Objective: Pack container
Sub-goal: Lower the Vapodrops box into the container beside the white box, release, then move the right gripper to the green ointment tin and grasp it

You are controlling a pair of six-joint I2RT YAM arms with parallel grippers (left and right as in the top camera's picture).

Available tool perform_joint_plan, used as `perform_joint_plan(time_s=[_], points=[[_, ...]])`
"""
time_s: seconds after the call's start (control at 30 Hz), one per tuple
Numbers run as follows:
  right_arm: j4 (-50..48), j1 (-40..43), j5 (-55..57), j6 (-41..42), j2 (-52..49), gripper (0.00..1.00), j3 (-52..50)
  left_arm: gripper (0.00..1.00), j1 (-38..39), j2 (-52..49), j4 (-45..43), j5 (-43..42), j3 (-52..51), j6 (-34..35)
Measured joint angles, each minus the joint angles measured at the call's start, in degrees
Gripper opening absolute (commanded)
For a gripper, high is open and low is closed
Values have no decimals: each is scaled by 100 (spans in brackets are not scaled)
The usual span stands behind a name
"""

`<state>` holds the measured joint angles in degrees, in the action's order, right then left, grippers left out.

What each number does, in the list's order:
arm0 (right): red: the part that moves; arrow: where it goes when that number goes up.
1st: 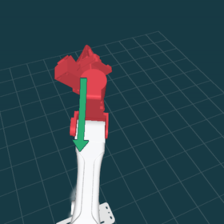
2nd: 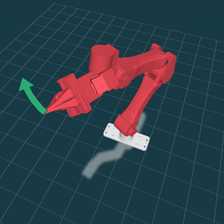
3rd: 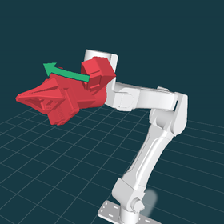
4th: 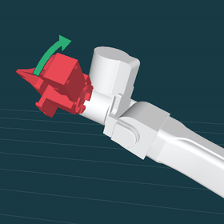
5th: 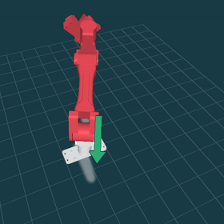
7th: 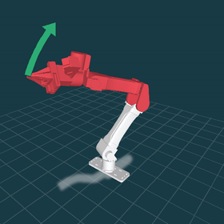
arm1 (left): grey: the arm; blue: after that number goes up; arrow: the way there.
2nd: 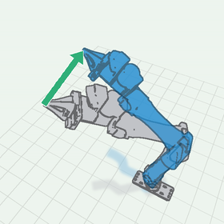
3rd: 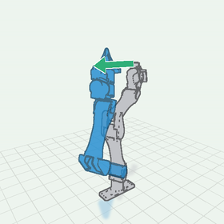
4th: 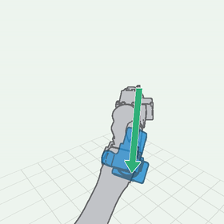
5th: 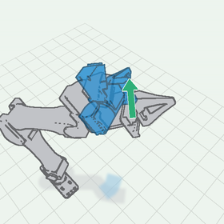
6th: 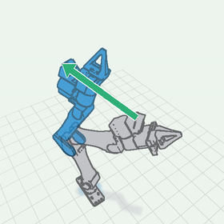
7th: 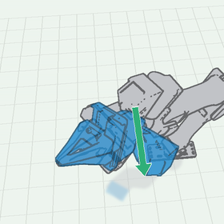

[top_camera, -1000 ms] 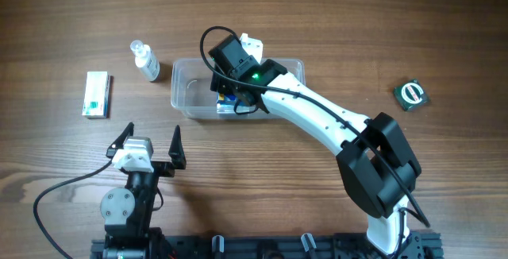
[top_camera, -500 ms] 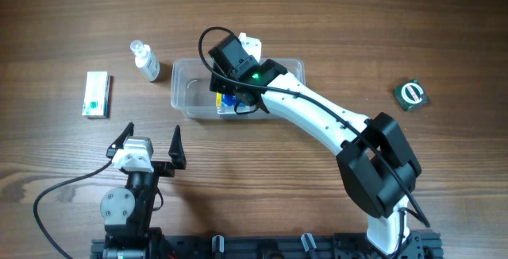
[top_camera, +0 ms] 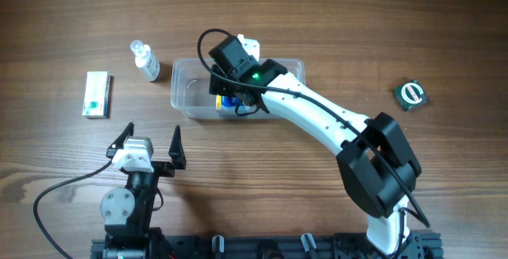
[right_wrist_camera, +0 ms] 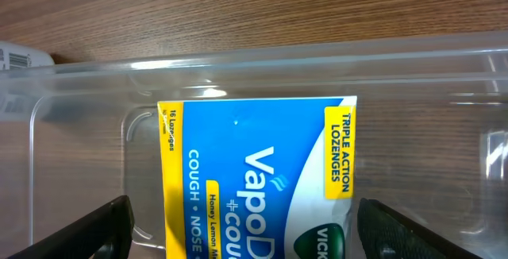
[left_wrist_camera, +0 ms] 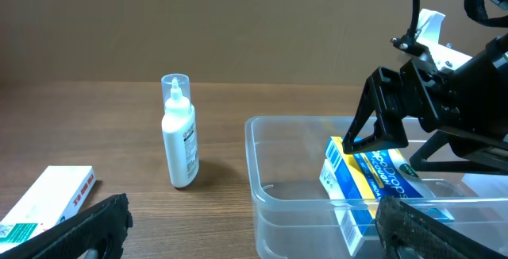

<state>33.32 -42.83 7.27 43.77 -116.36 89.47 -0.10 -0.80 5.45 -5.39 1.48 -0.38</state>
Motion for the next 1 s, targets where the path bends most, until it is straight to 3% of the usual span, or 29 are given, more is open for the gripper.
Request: perform_joint_plan(time_s=[0.27,0.43,0.6,0.73,0.87,1.0], points=[[234,0,-13,-555,85,99,155,100,0,0,0,0,0,0],[868,146,240,-1082,1637,99,372,100,0,0,0,0,0,0],[2068,1279,780,-1563,3381,100,551,100,0,0,-2,0,0,0],[2935,1958,907,-1836,3563,100,557,100,0,0,0,0,0,0],[3412,2479,953,-1744,3558,100,551,100,0,0,-2,0,0,0],[3464,3462,866,-433,3563,100,450,100,0,0,-4,0,0,0]])
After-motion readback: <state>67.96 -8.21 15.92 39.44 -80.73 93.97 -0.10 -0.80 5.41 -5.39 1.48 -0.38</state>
